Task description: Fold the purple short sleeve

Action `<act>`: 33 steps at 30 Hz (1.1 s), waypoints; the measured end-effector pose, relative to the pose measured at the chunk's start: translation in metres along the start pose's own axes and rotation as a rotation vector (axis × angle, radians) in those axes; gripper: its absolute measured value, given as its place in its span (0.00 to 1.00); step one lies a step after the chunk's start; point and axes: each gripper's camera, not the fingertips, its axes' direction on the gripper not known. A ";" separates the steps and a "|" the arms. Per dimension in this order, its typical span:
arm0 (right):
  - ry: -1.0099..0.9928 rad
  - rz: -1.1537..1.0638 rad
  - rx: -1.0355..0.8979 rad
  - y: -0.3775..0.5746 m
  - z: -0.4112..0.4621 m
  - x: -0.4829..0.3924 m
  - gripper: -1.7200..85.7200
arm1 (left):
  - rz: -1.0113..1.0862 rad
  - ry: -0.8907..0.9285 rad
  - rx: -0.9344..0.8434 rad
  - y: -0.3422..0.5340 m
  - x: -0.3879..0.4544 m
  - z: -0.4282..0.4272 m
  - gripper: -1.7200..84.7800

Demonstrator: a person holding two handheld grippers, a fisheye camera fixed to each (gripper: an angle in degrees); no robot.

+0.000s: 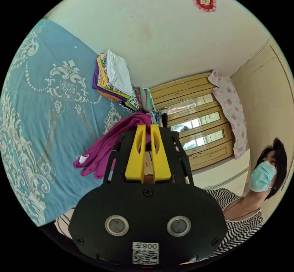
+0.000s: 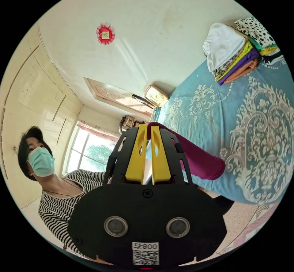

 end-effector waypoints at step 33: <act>0.396 0.118 0.060 -0.418 -0.121 0.049 0.04 | 0.079 -0.127 -0.116 -0.350 -0.365 0.302 0.06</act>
